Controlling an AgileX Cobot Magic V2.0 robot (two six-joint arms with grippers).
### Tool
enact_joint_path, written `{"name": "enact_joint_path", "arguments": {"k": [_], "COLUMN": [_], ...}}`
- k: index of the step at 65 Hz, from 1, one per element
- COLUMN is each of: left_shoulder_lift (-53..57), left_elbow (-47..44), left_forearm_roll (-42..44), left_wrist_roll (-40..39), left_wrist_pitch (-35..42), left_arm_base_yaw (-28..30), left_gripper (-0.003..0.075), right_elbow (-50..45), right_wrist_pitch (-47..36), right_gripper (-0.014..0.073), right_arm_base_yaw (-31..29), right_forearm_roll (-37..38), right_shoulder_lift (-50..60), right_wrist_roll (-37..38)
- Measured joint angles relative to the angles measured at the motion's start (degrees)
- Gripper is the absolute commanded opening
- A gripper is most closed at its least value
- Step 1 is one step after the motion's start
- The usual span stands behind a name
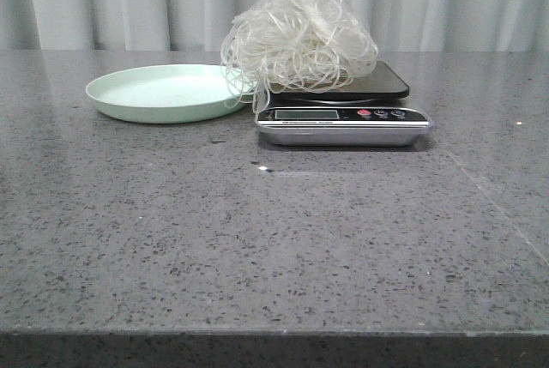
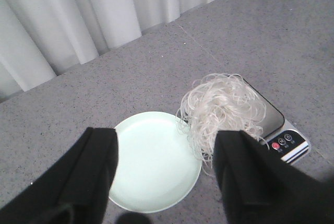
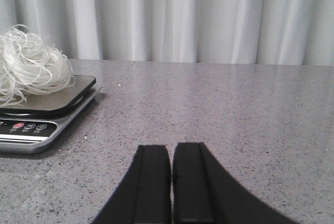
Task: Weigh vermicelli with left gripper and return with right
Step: 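Release the vermicelli onto the scale and raise the left gripper away, then lower the right gripper onto the vermicelli on the scale and grasp it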
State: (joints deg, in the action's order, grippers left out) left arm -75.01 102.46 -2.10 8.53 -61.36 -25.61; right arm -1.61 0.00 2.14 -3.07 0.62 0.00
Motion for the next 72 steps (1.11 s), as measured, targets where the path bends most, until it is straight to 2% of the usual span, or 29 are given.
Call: {"name": "enact_joint_path", "arguments": {"k": [13, 28, 32, 35, 42, 46, 55, 72], "left_shoulder_lift": [20.2, 41.4, 46.6, 50.3, 57.3, 61.6, 68.4, 71.3], "left_elbow": [-25.8, -49.6, -55.1, -59.0, -66.0, -69.0, -73.6, -76.9], "left_forearm_roll": [-1.2, -3.7, -3.9, -4.0, -4.4, -4.6, -4.6, -4.6], "left_wrist_roll": [0.1, 0.2, 0.2, 0.2, 0.2, 0.2, 0.2, 0.2], "left_wrist_pitch": [12.4, 23.0, 24.4, 25.4, 27.5, 28.4, 29.4, 30.6], "left_arm_base_yaw": [0.0, 0.0, 0.0, 0.0, 0.0, 0.0, 0.0, 0.0], "left_gripper": [0.0438, 0.0433, 0.0392, 0.0327, 0.0113, 0.0144, 0.0127, 0.0127], "right_elbow": [0.0, 0.0, 0.0, 0.0, 0.0, 0.0, 0.0, 0.0], "right_wrist_pitch": [0.0, 0.0, 0.0, 0.0, 0.0, 0.0, 0.0, 0.0], "right_gripper": [0.0191, 0.0191, 0.0191, 0.0191, 0.0191, 0.0191, 0.0191, 0.0191], "right_arm_base_yaw": [0.0, 0.0, 0.0, 0.0, 0.0, 0.0, 0.0, 0.0], "right_forearm_roll": [0.0, -0.1, -0.1, -0.1, -0.1, -0.1, -0.1, -0.1], "right_shoulder_lift": [0.0, 0.0, 0.0, 0.0, 0.0, 0.0, 0.0, 0.0], "right_wrist_roll": [0.0, 0.0, 0.0, 0.0, 0.0, 0.0, 0.0, 0.0]}}
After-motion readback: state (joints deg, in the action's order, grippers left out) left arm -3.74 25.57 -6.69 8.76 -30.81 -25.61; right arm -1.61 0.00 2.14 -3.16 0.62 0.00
